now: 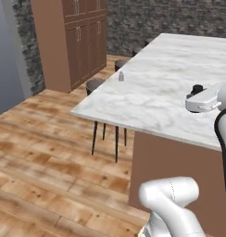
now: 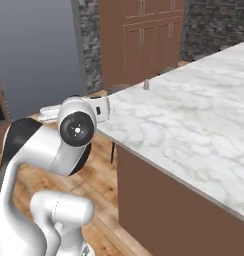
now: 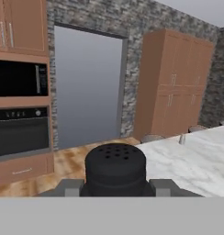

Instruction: The dining table condiment station is running low on shaker. Refill the condiment station by opening the cabinet and taking the shaker from the cabinet and placing it on the dining table.

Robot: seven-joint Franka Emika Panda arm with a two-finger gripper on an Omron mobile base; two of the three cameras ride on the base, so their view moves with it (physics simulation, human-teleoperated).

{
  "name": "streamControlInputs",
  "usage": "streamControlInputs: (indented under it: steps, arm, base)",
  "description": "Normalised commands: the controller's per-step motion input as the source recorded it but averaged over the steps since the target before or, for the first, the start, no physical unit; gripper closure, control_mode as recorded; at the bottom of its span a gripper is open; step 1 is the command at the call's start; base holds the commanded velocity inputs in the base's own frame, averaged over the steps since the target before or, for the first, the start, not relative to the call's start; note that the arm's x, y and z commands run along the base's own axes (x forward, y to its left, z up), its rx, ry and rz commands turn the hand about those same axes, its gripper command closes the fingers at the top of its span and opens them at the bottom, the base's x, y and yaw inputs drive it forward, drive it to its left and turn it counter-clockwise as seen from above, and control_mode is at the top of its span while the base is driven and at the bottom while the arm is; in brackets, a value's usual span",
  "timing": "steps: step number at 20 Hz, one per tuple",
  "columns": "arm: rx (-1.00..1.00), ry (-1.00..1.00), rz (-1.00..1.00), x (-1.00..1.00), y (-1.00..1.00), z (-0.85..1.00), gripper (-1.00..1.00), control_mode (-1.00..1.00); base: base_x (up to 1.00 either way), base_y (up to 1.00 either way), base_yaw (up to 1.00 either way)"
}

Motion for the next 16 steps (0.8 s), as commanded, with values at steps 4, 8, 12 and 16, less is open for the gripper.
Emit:
streamControlInputs:
  steps: [4,8,12,16]
  arm:
    - [0.00,0.00,0.00,0.00,0.00,0.00,1.00,1.00]
    - [0.00,0.00,0.00,0.00,0.00,0.00,1.00,1.00]
    - [0.00,0.00,0.00,0.00,0.00,0.00,1.00,1.00]
    - [0.00,0.00,0.00,0.00,0.00,0.00,1.00,1.00]
  base:
    - [0.46,1.00,-0.10]
    - [0.43,1.00,-0.15]
    - [0.41,1.00,-0.15]
    - [0.33,1.00,-0.20]
